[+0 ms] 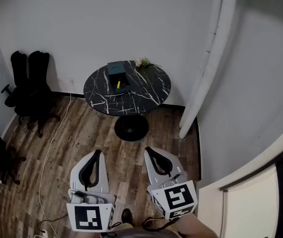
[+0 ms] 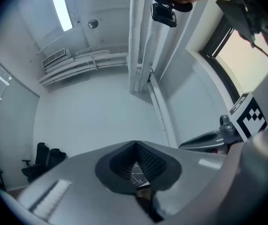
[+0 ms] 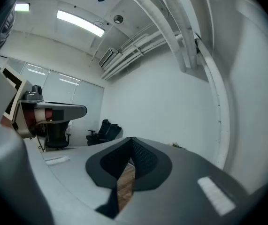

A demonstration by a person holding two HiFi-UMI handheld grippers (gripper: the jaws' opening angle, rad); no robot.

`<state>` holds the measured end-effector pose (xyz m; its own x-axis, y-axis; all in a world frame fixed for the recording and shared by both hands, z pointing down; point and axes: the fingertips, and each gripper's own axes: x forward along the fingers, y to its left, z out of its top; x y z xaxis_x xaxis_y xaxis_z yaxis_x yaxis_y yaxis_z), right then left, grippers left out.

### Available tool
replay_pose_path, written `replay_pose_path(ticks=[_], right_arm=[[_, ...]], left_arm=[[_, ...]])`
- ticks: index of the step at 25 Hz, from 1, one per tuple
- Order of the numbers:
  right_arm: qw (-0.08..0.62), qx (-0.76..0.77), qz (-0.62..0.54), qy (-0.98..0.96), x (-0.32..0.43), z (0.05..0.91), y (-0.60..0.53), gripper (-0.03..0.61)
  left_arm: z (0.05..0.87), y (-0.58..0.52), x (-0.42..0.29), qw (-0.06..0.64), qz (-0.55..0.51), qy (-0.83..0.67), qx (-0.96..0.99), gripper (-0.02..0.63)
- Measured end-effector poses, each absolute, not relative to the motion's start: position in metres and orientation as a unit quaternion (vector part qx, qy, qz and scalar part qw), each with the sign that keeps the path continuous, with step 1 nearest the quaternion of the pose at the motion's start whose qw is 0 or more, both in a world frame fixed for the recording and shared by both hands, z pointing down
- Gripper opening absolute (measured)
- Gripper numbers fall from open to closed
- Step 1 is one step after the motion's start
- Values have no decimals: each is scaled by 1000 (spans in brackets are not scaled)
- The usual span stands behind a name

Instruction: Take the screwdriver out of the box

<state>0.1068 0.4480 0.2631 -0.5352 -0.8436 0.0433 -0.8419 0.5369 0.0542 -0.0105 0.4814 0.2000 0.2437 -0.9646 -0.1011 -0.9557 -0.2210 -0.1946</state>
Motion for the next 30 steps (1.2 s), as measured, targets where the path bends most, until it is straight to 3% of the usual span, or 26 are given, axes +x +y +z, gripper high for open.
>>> replay_pose_path(ticks=[19,30], right_arm=[[-4,449,-25,-893,130,249,437,26],[16,458,-28,-889,94,264,364,28]], left_arm=[[201,468,11,107,-26,625,-773,0],[221,402,-35,89,-21,635,-767,0]])
